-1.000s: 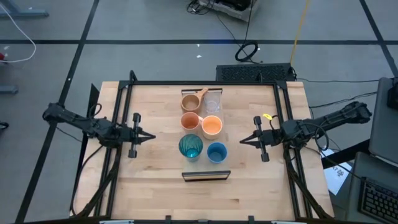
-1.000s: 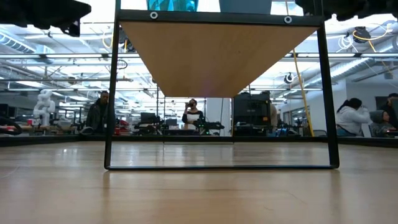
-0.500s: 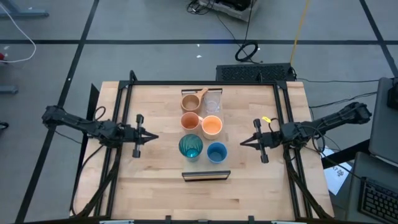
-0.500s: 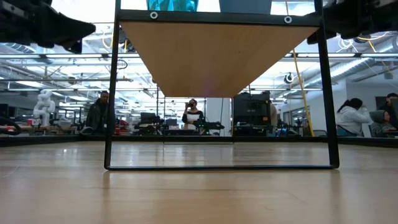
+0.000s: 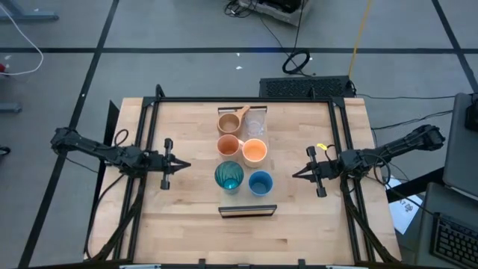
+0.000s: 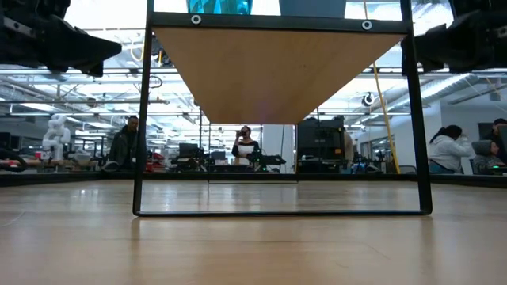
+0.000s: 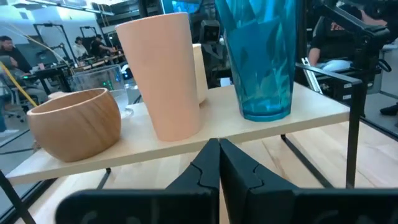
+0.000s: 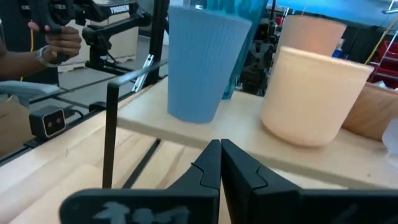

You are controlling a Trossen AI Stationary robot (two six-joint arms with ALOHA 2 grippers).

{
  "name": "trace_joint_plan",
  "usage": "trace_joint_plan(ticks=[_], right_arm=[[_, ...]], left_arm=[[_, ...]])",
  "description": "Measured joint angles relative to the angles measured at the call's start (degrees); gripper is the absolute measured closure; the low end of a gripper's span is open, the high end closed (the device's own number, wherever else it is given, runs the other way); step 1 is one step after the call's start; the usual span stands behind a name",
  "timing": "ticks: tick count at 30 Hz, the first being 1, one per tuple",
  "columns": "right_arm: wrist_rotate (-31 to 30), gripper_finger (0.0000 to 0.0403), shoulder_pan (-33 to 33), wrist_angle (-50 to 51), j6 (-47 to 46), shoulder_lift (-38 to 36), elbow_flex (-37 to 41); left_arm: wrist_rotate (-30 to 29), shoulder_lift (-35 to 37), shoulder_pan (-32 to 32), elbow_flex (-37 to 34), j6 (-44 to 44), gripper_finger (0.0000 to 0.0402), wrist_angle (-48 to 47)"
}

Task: Stack small to large cups/mugs on shelf
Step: Return to Home Position

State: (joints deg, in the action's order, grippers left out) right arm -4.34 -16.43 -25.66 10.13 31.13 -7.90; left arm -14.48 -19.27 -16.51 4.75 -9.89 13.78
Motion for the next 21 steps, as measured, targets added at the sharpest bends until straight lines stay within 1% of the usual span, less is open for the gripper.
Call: trace_joint_plan(ticks=[8,10,17,21], right_arm=[[-0.04,0.0403,0.00,-4.73,0.26,-2.08,5.34],[-0.04,0.0403,0.00,-4.90,0.22,-2.65,6.00],[-0.04,0.0403,0.00,-3.15,1.53,-3.79,6.41],[-0.04,0.0403,0.00,-0.94,2.28,-5.29,6.44]], left_arm=[[-0.07,0.31,0.00,-3.89,0.15,0.0396,4.86],[-0.07,0.27,0.00,-4.20,0.60,0.0399,4.70],[0.45,0.37,0.00,-4.20,0.52,0.0399,4.58],[0.83,2.22,0.00,-4.20,-0.10,0.0396,4.45]])
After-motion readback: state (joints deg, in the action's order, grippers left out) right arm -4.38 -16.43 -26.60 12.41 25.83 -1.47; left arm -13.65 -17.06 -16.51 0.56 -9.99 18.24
